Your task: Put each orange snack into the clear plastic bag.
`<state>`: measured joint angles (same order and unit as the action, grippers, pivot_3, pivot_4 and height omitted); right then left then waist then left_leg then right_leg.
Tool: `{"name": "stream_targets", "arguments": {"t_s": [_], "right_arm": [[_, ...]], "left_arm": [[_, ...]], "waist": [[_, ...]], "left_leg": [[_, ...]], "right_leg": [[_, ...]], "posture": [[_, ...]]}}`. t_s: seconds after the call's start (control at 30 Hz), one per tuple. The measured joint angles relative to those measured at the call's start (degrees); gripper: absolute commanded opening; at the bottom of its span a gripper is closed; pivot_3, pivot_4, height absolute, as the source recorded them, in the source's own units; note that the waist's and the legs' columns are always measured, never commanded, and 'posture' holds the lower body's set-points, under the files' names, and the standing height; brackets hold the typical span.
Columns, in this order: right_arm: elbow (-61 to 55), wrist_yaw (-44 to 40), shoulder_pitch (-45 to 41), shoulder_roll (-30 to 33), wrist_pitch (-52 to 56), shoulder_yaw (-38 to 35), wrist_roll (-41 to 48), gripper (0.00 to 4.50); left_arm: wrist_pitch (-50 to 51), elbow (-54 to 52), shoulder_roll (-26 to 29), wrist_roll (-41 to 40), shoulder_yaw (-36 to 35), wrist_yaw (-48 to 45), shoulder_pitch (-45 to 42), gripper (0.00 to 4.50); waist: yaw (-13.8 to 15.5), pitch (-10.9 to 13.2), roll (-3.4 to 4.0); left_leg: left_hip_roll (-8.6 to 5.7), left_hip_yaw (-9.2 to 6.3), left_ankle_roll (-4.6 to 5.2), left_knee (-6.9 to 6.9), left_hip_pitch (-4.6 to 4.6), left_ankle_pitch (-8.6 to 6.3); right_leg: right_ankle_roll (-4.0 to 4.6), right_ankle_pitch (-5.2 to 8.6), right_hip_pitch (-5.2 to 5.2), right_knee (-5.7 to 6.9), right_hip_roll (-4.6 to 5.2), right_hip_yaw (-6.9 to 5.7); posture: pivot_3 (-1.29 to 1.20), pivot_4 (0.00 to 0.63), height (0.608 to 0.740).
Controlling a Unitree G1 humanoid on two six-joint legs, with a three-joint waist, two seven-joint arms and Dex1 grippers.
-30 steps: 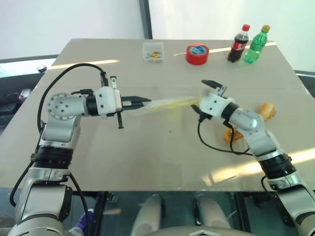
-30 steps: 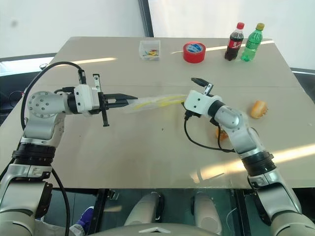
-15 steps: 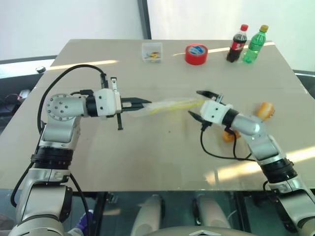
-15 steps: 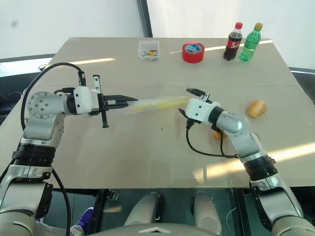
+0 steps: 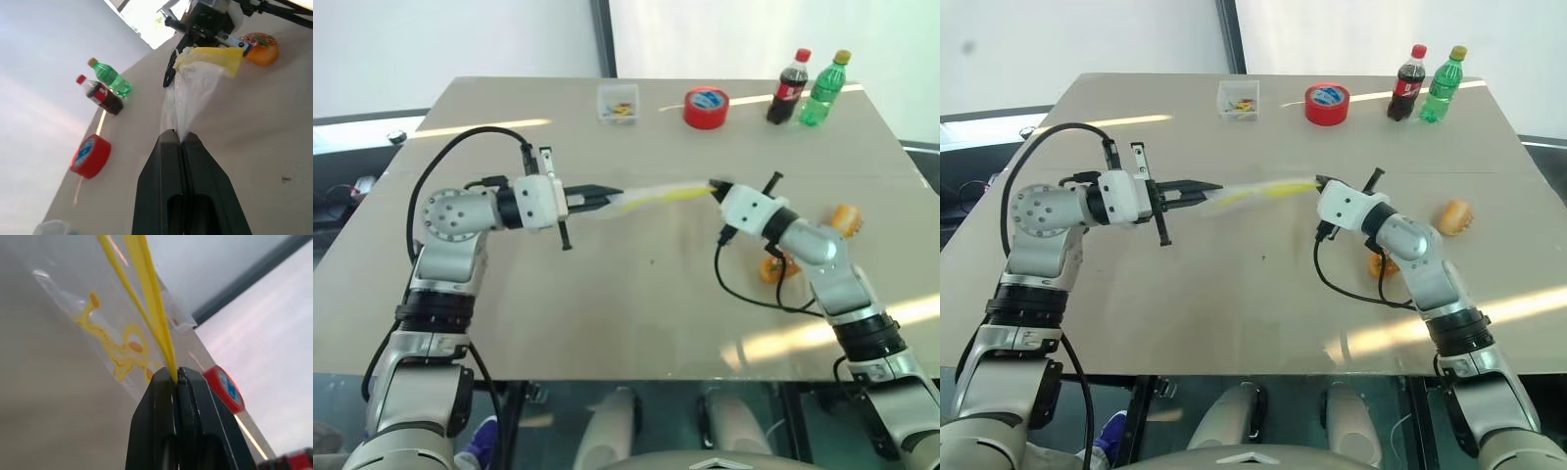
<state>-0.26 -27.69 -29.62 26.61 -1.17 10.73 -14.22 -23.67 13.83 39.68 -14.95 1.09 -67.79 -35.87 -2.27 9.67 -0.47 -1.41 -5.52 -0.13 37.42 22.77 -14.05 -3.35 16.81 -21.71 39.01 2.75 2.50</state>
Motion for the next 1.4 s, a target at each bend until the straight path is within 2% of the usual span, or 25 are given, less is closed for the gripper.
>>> {"name": "stream_targets", "arguments": {"t_s": [0.1, 0.13, 0.17, 0.3, 0.4, 0.53, 0.67, 0.87, 1.1, 1.2, 1.23, 1.4], "right_arm": [[-2.02, -0.51, -0.22, 1.09, 6.19, -1.32, -0.32, 0.0], [-2.15, -0.51, -0.59, 1.22, 7.89, -1.54, -0.72, 0.0], [-2.24, -0.51, -0.88, 1.31, 8.88, -1.57, -1.08, 0.0], [-3.09, 0.36, -3.68, 1.62, 16.91, -1.56, -4.61, 0.0], [-3.43, 1.53, -5.43, 1.02, 21.72, -1.38, -7.31, 0.0], [-4.59, 2.89, -6.43, -2.4, 26.61, 0.46, -10.14, 0.0], [-6.7, 4.18, -6.42, -5.53, 28.58, 3.55, -12.01, 0.0], [-8.95, 5.49, -6.19, -7.75, 31.19, 4.29, -13.58, 0.0], [-10.2, 5.84, -5.35, -8.57, 32.42, 4.82, -14.3, 0.0], [-10.53, 5.86, -4.97, -8.9, 32.9, 5.02, -14.59, 0.0], [-10.81, 5.86, -4.94, -8.98, 33.18, 5.04, -14.73, 0.0], [-13.28, 5.73, -4.13, -8.95, 33.45, 5.34, -15.14, 0.0]], "left_arm": [[2.09, 0.11, 0.01, 1.42, 0.0, 2.0, 0.08, 2.72], [2.23, 0.02, 0.02, 2.76, 0.0, 3.42, 0.16, 3.01], [2.26, -0.22, 0.03, 3.82, 0.0, 4.47, 0.3, 3.5], [9.26, -9.82, 0.04, 7.62, -0.57, 11.91, 4.49, 3.5], [22.25, -21.68, 0.57, 5.55, -0.72, 14.54, 8.78, 3.5], [34.76, -33.33, 0.97, 11.54, -0.19, 21.22, 9.85, 3.5], [43.3, -37.56, -0.29, 18.76, 3.86, 27.04, 7.64, 3.5], [44.79, -38.59, -0.9, 25.23, 8.51, 29.37, 7.43, 3.5], [42.0, -38.0, -3.27, 30.4, 11.66, 31.28, 6.4, 3.5], [41.77, -36.69, -4.41, 31.28, 12.74, 31.51, 5.72, 2.7], [41.56, -36.08, -4.54, 31.61, 12.97, 31.51, 5.35, 2.13], [39.47, -33.92, -5.44, 32.29, 13.13, 31.73, 5.08, 0.02]], "waist": [[-0.12, 0.0, 0.0], [-0.18, 0.01, 0.01], [-0.22, 0.01, 0.01], [-0.2, 0.01, 0.02], [-0.19, 0.02, 0.02], [-0.12, 0.03, 0.01], [-0.04, 0.03, 0.01], [-0.04, 0.03, 0.01], [-0.03, 0.03, 0.01], [-0.04, 0.03, 0.01], [-0.04, 0.03, 0.01], [-0.06, 0.03, 0.01]], "left_leg": [[0.0, -0.01, 0.0, -0.01, 0.0, 0.0], [0.0, 0.0, 0.0, -0.01, -0.01, 0.0], [0.01, 0.0, 0.0, -0.01, -0.01, 0.0], [0.05, 0.01, 0.0, -0.04, 0.0, 0.0], [0.09, 0.01, 0.0, -0.05, 0.05, 0.0], [0.04, -0.01, 0.0, -0.05, 0.04, 0.0], [-0.01, -0.01, 0.0, -0.05, 0.01, 0.0], [0.0, 0.02, -0.02, -0.12, 0.05, 0.01], [-0.01, 0.02, -0.02, -0.12, 0.06, 0.01], [-0.01, 0.02, -0.02, -0.12, 0.06, 0.01], [-0.01, 0.02, -0.02, -0.12, 0.06, 0.01], [-0.01, 0.02, -0.02, -0.12, 0.07, 0.01]], "right_leg": [[0.0, 0.0, -0.01, 0.0, -0.01, 0.0], [0.0, 0.0, -0.01, 0.01, -0.02, 0.0], [0.0, 0.0, -0.01, 0.01, -0.02, 0.0], [0.0, 0.0, -0.03, -0.01, 0.0, 0.04], [0.0, 0.0, -0.06, -0.03, 0.02, 0.05], [0.0, 0.0, -0.05, 0.03, -0.02, 0.02], [0.0, 0.0, -0.04, 0.06, -0.02, 0.02], [0.0, 0.0, -0.11, -0.02, -0.01, 0.05], [0.0, 0.0, -0.12, 0.0, 0.0, 0.05], [0.0, 0.0, -0.12, 0.0, 0.0, 0.05], [0.0, 0.0, -0.12, 0.0, 0.0, 0.05], [0.0, 0.0, -0.13, -0.02, 0.0, 0.05]], "posture": [[0.0, 0.15, 0.74], [0.0, 0.15, 0.74], [0.0, 0.15, 0.74], [0.0, 0.15, 0.74], [0.0, 0.15, 0.74], [0.0, 0.15, 0.74], [0.0, 0.15, 0.74], [0.0, 0.15, 0.74], [0.0, 0.15, 0.74], [0.0, 0.15, 0.74], [0.0, 0.15, 0.74], [0.0, 0.15, 0.74]]}}
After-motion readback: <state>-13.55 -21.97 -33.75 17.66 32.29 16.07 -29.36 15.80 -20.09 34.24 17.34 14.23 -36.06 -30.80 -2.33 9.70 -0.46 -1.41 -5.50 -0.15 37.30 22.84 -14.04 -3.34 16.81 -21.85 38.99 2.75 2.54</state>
